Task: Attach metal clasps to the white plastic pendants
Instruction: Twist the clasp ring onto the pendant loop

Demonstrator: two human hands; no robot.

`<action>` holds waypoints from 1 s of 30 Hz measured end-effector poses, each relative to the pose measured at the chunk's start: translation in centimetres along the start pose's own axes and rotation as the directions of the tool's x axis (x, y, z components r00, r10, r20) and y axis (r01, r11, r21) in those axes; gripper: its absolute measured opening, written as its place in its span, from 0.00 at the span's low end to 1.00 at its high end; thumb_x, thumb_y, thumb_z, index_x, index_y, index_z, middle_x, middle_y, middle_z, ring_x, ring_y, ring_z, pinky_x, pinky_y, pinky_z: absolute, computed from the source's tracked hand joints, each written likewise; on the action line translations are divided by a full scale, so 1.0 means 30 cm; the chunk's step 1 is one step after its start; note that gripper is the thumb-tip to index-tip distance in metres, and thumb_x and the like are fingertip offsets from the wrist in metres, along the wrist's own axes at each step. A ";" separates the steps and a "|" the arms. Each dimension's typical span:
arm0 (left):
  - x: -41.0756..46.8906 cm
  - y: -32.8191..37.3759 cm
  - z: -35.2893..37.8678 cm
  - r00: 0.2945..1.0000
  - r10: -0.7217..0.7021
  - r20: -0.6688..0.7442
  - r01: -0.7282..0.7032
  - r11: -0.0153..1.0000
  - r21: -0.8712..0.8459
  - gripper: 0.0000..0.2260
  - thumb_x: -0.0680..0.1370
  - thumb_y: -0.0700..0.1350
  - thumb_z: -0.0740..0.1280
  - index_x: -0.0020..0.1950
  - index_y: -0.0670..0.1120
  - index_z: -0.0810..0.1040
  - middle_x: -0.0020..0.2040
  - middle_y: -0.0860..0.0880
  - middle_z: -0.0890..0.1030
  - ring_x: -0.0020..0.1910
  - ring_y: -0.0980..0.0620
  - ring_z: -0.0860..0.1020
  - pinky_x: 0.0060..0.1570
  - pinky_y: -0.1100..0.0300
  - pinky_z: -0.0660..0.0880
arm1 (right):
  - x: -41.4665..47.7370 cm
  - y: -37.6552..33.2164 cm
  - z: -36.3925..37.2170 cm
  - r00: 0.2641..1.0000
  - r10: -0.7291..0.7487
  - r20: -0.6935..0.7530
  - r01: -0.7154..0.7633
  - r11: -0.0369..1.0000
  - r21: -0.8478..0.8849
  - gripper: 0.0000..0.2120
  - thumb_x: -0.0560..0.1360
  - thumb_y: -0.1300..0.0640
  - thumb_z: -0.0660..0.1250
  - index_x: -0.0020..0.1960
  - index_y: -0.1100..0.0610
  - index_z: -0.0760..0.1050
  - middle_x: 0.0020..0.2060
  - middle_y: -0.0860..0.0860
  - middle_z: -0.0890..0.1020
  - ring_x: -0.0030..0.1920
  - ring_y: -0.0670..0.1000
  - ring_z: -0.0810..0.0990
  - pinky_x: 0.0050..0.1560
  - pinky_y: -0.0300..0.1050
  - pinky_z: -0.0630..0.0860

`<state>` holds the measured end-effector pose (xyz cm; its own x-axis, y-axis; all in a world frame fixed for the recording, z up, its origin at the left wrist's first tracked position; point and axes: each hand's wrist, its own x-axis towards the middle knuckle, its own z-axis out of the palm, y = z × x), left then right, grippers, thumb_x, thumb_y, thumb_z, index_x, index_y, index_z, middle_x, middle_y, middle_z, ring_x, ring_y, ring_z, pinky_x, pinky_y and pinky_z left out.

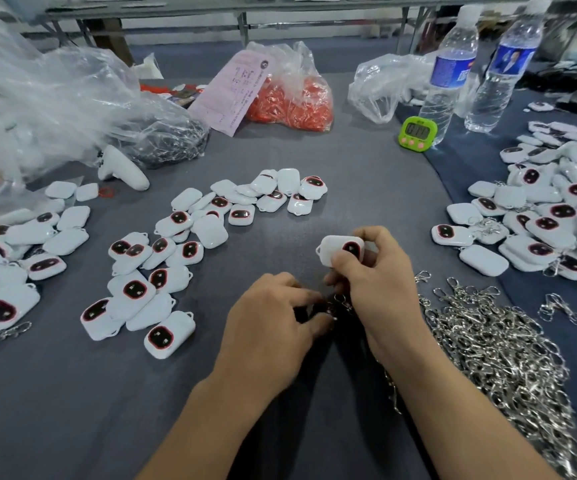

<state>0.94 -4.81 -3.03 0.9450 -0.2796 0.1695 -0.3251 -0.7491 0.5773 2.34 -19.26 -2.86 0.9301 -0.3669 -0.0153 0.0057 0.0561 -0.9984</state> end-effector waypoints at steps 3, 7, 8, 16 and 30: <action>0.003 0.000 0.001 0.998 -0.019 -0.060 0.015 0.998 -0.063 0.04 0.72 0.49 0.76 0.46 0.57 0.87 0.42 0.57 0.82 0.44 0.58 0.77 0.47 0.55 0.74 | -0.001 0.001 -0.008 0.999 -0.027 0.042 0.030 0.997 -0.074 0.09 0.73 0.65 0.71 0.45 0.51 0.82 0.35 0.51 0.84 0.32 0.49 0.80 0.36 0.48 0.76; 0.000 -0.007 -0.006 0.989 -0.101 -0.107 0.096 0.994 -0.051 0.04 0.73 0.51 0.75 0.46 0.59 0.85 0.41 0.59 0.83 0.43 0.57 0.80 0.47 0.56 0.75 | -0.012 -0.002 -0.012 0.998 -0.046 0.047 0.051 0.994 -0.094 0.07 0.67 0.62 0.71 0.37 0.53 0.74 0.33 0.58 0.81 0.33 0.53 0.79 0.34 0.49 0.75; 0.003 -0.008 -0.009 0.987 -0.106 -0.124 0.100 0.993 -0.055 0.03 0.73 0.52 0.75 0.46 0.59 0.85 0.40 0.59 0.83 0.43 0.58 0.80 0.47 0.56 0.76 | -0.013 -0.002 -0.011 0.998 -0.044 0.052 0.047 0.997 -0.065 0.08 0.67 0.62 0.71 0.37 0.54 0.72 0.35 0.61 0.82 0.33 0.53 0.81 0.34 0.49 0.77; 0.001 -0.051 -0.066 0.993 -0.035 0.115 0.047 0.994 -0.100 0.10 0.68 0.55 0.77 0.48 0.65 0.85 0.45 0.63 0.80 0.47 0.65 0.78 0.42 0.76 0.68 | 0.006 0.013 -0.021 0.994 -0.069 0.082 0.082 0.982 -0.168 0.16 0.66 0.69 0.65 0.44 0.49 0.80 0.37 0.49 0.86 0.37 0.51 0.83 0.38 0.48 0.81; -0.007 -0.047 -0.055 0.966 -0.158 -0.203 0.080 0.935 -0.346 0.07 0.74 0.44 0.75 0.43 0.57 0.87 0.37 0.64 0.84 0.37 0.66 0.82 0.42 0.67 0.78 | -0.034 0.004 0.002 0.953 -0.149 0.263 0.230 0.921 -0.315 0.09 0.69 0.64 0.70 0.41 0.50 0.82 0.36 0.46 0.85 0.39 0.46 0.84 0.43 0.49 0.82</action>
<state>1.26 -2.71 -2.58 0.9716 -0.0293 0.2348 -0.2160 -0.5148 0.8296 1.41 -18.83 -2.98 0.9824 -0.1140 0.1482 0.1040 -0.3252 -0.9399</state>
